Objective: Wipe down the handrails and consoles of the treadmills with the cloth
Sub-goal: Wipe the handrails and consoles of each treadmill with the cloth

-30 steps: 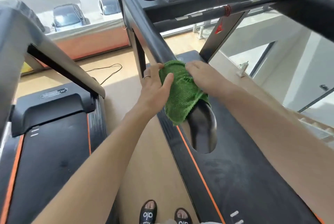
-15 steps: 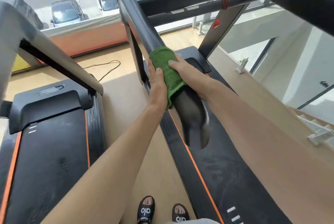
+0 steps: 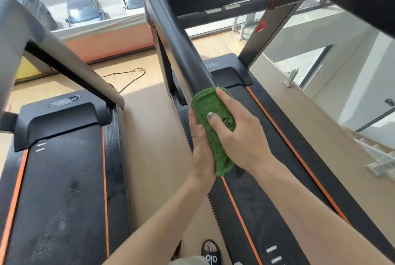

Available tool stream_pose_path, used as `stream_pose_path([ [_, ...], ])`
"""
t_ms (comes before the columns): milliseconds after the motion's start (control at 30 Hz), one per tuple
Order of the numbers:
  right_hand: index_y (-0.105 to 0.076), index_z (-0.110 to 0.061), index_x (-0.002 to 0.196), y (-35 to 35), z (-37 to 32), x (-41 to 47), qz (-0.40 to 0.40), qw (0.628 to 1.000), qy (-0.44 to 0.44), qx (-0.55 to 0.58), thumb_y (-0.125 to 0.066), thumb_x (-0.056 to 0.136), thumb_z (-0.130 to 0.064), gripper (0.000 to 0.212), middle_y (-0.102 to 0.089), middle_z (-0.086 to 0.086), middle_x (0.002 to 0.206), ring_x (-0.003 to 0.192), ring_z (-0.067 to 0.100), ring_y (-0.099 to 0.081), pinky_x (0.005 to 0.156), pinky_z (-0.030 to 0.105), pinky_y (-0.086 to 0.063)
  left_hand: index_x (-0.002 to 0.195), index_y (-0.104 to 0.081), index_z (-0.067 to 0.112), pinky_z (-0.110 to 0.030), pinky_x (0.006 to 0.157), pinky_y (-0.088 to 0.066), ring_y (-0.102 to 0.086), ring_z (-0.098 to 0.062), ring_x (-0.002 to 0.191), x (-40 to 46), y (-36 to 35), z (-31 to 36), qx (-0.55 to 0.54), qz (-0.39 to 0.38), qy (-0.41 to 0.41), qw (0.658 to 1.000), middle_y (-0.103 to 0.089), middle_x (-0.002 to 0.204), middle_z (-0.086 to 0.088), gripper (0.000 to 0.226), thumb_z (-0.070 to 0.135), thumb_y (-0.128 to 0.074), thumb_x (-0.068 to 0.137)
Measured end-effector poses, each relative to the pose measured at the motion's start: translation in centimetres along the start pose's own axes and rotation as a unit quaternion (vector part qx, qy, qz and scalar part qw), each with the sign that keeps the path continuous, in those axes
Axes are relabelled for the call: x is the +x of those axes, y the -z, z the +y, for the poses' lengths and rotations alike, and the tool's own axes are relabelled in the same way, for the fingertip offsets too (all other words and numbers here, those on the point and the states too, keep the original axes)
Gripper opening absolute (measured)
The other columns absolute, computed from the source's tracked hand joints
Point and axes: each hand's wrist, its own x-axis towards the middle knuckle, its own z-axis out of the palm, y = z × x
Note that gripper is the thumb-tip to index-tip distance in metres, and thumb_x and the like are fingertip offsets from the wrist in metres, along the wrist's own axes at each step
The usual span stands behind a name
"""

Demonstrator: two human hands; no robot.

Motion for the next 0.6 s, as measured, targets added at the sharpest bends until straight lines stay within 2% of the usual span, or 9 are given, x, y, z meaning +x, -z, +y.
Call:
stream_pose_path([
  [33,-0.033,-0.051,0.15,0.5,0.0,1.5,-0.05,0.998,-0.023,0.023,-0.055,0.095,-0.049,0.06,-0.056,-0.016,0.139,0.123,0.005,-0.055,0.106,0.036,-0.047,0.151,-0.028,0.054,-0.057,0.114,-0.04,-0.047,-0.026,0.141,1.0,-0.1,0.5,-0.002,0.005,-0.004,1.0,-0.039,0.159,-0.004,0.057,0.064,-0.045,0.097],
  [100,-0.03,-0.055,0.15,1.2,-0.7,3.8,-0.152,0.979,-0.078,0.109,-0.061,0.093,-0.046,0.066,-0.061,-0.016,0.132,0.116,0.006,-0.061,0.106,0.037,-0.048,0.151,-0.028,0.051,-0.054,0.113,-0.042,-0.05,-0.026,0.138,2.3,-0.4,1.5,0.003,0.024,-0.008,1.0,-0.042,0.157,-0.004,0.043,0.048,-0.032,0.108],
  [167,-0.03,-0.055,0.15,1.4,-0.5,3.9,-0.166,0.969,-0.086,0.163,-0.064,0.091,-0.044,0.069,-0.063,-0.016,0.128,0.113,0.006,-0.063,0.105,0.038,-0.05,0.157,-0.022,0.045,-0.047,0.112,-0.044,-0.05,-0.023,0.138,2.1,-0.7,1.7,-0.004,0.024,-0.01,1.0,-0.042,0.157,-0.003,0.048,0.044,-0.029,0.109],
  [233,-0.034,-0.056,0.148,0.9,0.0,2.4,-0.102,0.981,-0.081,0.142,-0.062,0.092,-0.046,0.064,-0.061,-0.019,0.131,0.117,0.002,-0.059,0.106,0.036,-0.048,0.158,-0.021,0.043,-0.043,0.113,-0.044,-0.048,-0.02,0.14,0.5,-0.8,1.1,-0.008,0.028,0.0,1.0,-0.04,0.159,-0.001,0.059,0.054,-0.038,0.102],
  [333,-0.039,-0.046,0.149,-1.5,1.7,-3.9,0.062,0.988,-0.031,0.137,-0.058,0.097,-0.046,0.056,-0.054,-0.022,0.141,0.128,-0.004,-0.051,0.107,0.028,-0.046,0.157,-0.025,0.043,-0.05,0.118,-0.036,-0.044,-0.022,0.143,-3.5,-0.9,-0.6,0.013,0.011,-0.006,1.0,-0.04,0.159,0.0,0.078,0.071,-0.053,0.089],
  [400,-0.039,-0.04,0.151,-3.7,2.5,-6.8,0.152,0.974,-0.009,0.169,-0.052,0.099,-0.046,0.054,-0.046,-0.021,0.15,0.137,-0.001,-0.044,0.111,0.031,-0.043,0.158,-0.021,0.042,-0.046,0.121,-0.033,-0.041,-0.015,0.145,-5.3,-0.9,-1.4,0.043,0.008,-0.036,0.998,-0.036,0.161,0.005,0.065,0.058,-0.042,0.099],
  [467,-0.037,-0.038,0.151,-4.9,3.4,-7.7,0.186,0.96,-0.007,0.208,-0.044,0.1,-0.044,0.052,-0.04,-0.019,0.155,0.143,0.003,-0.037,0.115,0.038,-0.038,0.159,-0.016,0.038,-0.043,0.123,-0.029,-0.034,-0.009,0.148,-6.0,-0.8,-2.1,0.068,-0.003,-0.07,0.995,-0.029,0.164,0.009,0.057,0.043,-0.03,0.104],
  [600,-0.034,-0.042,0.151,-5.0,3.8,-7.9,0.168,0.96,0.0,0.225,-0.038,0.1,-0.045,0.052,-0.037,-0.024,0.155,0.144,0.002,-0.036,0.116,0.037,-0.037,0.16,-0.011,0.038,-0.05,0.124,-0.023,-0.024,-0.012,0.152,-5.6,-0.2,-3.1,0.101,-0.007,-0.117,0.988,-0.021,0.167,0.01,0.058,0.047,-0.027,0.105],
])
